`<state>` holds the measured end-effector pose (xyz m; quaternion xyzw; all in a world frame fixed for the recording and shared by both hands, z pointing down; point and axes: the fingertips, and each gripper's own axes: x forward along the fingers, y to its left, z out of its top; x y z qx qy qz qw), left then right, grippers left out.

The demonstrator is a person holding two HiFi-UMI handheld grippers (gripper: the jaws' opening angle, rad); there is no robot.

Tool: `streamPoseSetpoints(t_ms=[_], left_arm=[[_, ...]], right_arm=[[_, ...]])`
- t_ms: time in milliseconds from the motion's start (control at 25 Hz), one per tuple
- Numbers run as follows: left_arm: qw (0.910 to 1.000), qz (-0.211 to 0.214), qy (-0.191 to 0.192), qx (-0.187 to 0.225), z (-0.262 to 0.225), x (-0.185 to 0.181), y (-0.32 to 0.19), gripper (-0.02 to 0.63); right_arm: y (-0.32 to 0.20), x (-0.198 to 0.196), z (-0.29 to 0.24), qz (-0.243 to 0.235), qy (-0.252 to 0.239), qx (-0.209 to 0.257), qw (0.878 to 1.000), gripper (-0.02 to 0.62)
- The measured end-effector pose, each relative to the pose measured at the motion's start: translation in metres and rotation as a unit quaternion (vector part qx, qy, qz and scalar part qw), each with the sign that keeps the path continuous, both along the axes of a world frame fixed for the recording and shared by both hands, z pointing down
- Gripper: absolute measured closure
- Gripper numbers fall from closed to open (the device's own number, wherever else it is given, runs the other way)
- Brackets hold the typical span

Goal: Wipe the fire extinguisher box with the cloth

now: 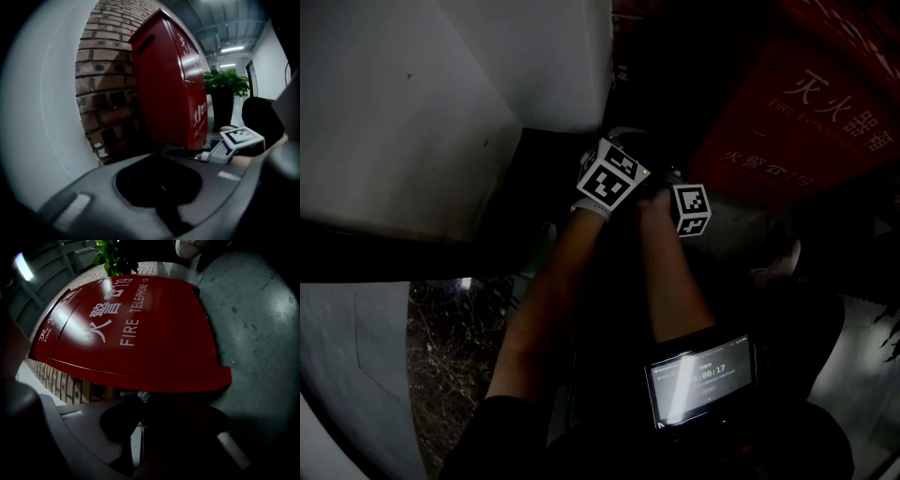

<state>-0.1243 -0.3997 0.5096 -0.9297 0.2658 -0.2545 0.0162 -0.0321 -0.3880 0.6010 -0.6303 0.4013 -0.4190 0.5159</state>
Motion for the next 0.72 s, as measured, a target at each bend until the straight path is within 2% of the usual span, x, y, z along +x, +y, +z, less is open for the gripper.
streamPoseSetpoints(t_ms=[200, 520, 640, 720], left_arm=[[0.9998, -0.002, -0.010, -0.014, 0.020, 0.006, -0.004, 0.603], [0.9988, -0.001, -0.024, -0.042, 0.048, 0.014, 0.002, 0.603], [0.9980, 0.002, -0.032, -0.053, 0.057, 0.017, 0.006, 0.603], [0.9977, 0.001, -0.033, -0.059, 0.059, 0.017, 0.009, 0.603]], right_arm=[[-0.002, -0.006, 0.016, 0.005, -0.039, -0.014, 0.999, 0.557], [-0.004, -0.007, 0.054, 0.001, -0.073, -0.048, 0.996, 0.557], [-0.002, -0.007, 0.071, 0.000, -0.080, -0.065, 0.995, 0.557], [-0.004, -0.004, 0.083, -0.014, -0.064, -0.077, 0.995, 0.555]])
